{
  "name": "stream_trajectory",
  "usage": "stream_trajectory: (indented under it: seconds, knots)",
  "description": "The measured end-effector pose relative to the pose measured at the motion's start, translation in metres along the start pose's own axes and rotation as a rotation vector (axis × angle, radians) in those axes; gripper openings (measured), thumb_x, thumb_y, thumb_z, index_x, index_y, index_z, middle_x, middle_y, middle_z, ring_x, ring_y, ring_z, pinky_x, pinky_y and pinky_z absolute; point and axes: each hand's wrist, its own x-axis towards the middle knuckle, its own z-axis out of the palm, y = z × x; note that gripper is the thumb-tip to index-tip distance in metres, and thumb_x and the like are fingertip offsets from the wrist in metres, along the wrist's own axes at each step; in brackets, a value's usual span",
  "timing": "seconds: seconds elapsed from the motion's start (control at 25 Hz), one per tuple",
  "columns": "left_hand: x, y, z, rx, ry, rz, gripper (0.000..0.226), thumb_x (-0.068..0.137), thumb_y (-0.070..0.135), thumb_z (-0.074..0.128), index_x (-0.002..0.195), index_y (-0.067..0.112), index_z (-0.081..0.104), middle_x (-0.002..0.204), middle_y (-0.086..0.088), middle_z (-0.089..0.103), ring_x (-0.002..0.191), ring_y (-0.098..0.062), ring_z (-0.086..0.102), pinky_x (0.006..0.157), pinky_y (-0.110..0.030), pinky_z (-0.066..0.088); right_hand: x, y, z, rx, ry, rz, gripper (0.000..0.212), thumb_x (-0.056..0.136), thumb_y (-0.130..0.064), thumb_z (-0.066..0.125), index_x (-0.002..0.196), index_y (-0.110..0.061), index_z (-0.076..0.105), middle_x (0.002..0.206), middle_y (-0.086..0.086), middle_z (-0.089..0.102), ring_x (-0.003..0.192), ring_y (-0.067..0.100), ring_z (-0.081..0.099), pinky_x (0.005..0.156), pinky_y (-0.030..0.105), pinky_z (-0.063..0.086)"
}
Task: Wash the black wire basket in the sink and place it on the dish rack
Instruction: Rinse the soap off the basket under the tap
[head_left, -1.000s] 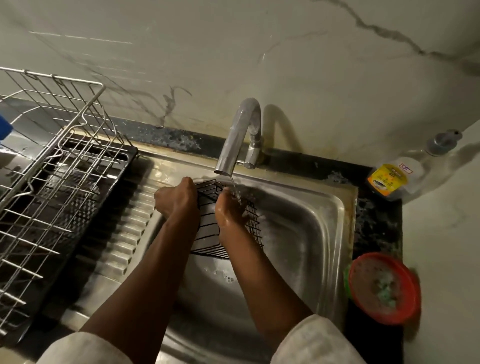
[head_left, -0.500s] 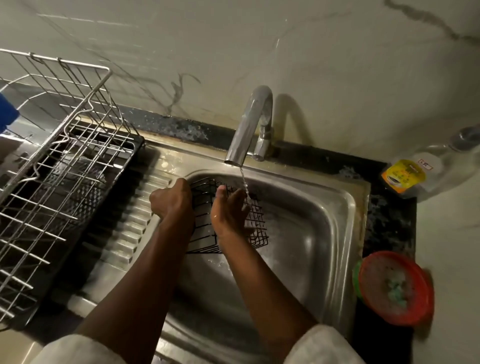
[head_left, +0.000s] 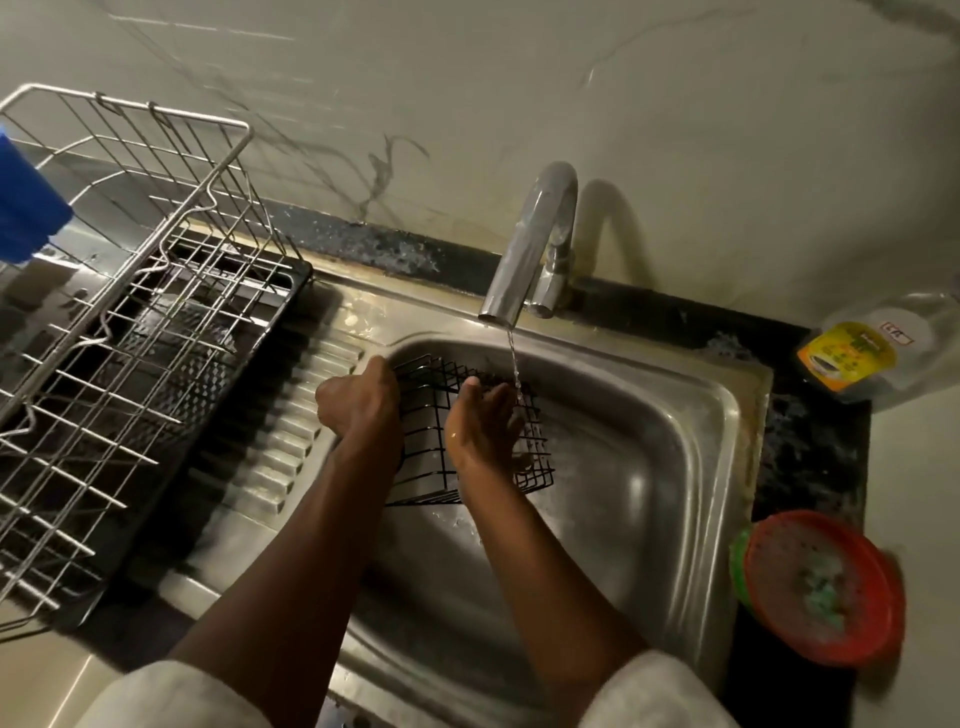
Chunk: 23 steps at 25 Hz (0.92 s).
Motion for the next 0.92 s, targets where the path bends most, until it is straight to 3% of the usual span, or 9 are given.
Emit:
stream_trajectory:
  seconds: [0.08, 0.2, 0.28, 0.44, 0.52, 0.64, 0.76, 0.84, 0.92]
  knots:
    - [-0.001, -0.003, 0.000, 0.005, -0.008, 0.005, 0.037, 0.085, 0.035, 0.071, 0.101, 0.004, 0.062, 0.097, -0.010, 0.060, 0.088, -0.025, 0.056, 0.078, -0.032, 0.048, 0.008, 0.004, -0.017, -0.050, 0.039, 0.028, 0.072, 0.102, -0.055, 0.019, 0.161, -0.015, 0.008, 0.169, 0.008, 0.004, 0.155, 0.028, 0.003, 0.123, 0.056, 0.000]
    - [-0.008, 0.001, 0.002, 0.008, -0.028, 0.014, 0.038, 0.084, 0.036, 0.071, 0.099, 0.003, 0.060, 0.101, -0.012, 0.067, 0.091, -0.028, 0.061, 0.084, -0.035, 0.055, 0.048, 0.009, -0.037, 0.126, -0.011, 0.097, 0.065, 0.105, -0.050, 0.019, 0.159, -0.013, 0.021, 0.166, 0.012, 0.017, 0.153, 0.029, 0.014, 0.124, 0.047, 0.008]
    - [-0.007, 0.002, 0.003, 0.018, -0.028, 0.019, 0.044, 0.082, 0.036, 0.071, 0.104, -0.001, 0.064, 0.102, -0.013, 0.068, 0.093, -0.031, 0.065, 0.087, -0.039, 0.059, 0.031, 0.001, -0.039, 0.088, 0.105, 0.146, 0.064, 0.107, -0.050, 0.017, 0.158, -0.013, 0.024, 0.165, 0.010, 0.022, 0.151, 0.029, 0.019, 0.122, 0.047, 0.012]
    - [-0.001, 0.000, 0.002, 0.064, -0.009, 0.026, 0.047, 0.083, 0.039, 0.071, 0.106, -0.002, 0.066, 0.106, -0.017, 0.070, 0.099, -0.034, 0.067, 0.088, -0.040, 0.058, -0.043, -0.005, 0.003, -0.119, 0.001, -0.118, 0.071, 0.103, -0.062, 0.010, 0.161, -0.025, -0.004, 0.168, -0.005, -0.013, 0.154, 0.022, -0.012, 0.119, 0.058, -0.011]
    - [-0.001, -0.005, -0.002, 0.061, -0.003, 0.014, 0.052, 0.085, 0.041, 0.071, 0.112, -0.003, 0.067, 0.111, -0.018, 0.071, 0.098, -0.032, 0.066, 0.085, -0.035, 0.054, -0.031, -0.004, 0.008, -0.137, 0.057, -0.114, 0.073, 0.102, -0.063, 0.011, 0.161, -0.024, -0.005, 0.168, -0.004, -0.013, 0.154, 0.025, -0.013, 0.118, 0.061, -0.012]
    - [-0.002, -0.010, -0.003, -0.001, -0.006, 0.012, 0.044, 0.088, 0.038, 0.070, 0.106, -0.002, 0.065, 0.103, -0.014, 0.070, 0.089, -0.025, 0.062, 0.072, -0.031, 0.044, 0.019, 0.004, -0.017, -0.095, 0.133, 0.015, 0.075, 0.099, -0.061, 0.016, 0.161, -0.018, 0.013, 0.168, 0.006, 0.012, 0.154, 0.030, 0.009, 0.121, 0.058, -0.001]
    - [-0.010, -0.004, 0.001, -0.006, -0.032, 0.039, 0.035, 0.091, 0.034, 0.069, 0.098, 0.002, 0.057, 0.096, -0.009, 0.063, 0.088, -0.020, 0.059, 0.062, -0.025, 0.038, 0.060, 0.027, -0.034, 0.047, 0.021, 0.004, 0.074, 0.097, -0.062, 0.018, 0.155, -0.017, 0.030, 0.162, 0.009, 0.030, 0.148, 0.028, 0.027, 0.123, 0.047, 0.018]
    - [-0.014, 0.000, 0.003, 0.001, -0.037, 0.062, 0.029, 0.093, 0.032, 0.068, 0.099, 0.005, 0.059, 0.094, -0.007, 0.057, 0.080, -0.018, 0.052, 0.061, -0.023, 0.034, 0.046, 0.022, -0.031, 0.035, 0.134, 0.084, 0.082, 0.092, -0.069, 0.012, 0.149, -0.018, 0.043, 0.154, 0.013, 0.041, 0.141, 0.033, 0.038, 0.118, 0.056, 0.022]
    - [-0.014, 0.001, 0.004, 0.018, -0.050, 0.070, 0.031, 0.093, 0.032, 0.068, 0.100, 0.002, 0.062, 0.091, -0.008, 0.057, 0.067, -0.016, 0.049, 0.059, -0.024, 0.034, 0.011, 0.017, -0.019, -0.074, 0.179, 0.029, 0.086, 0.092, -0.072, 0.006, 0.154, -0.020, 0.035, 0.161, 0.009, 0.031, 0.146, 0.031, 0.030, 0.119, 0.060, 0.013]
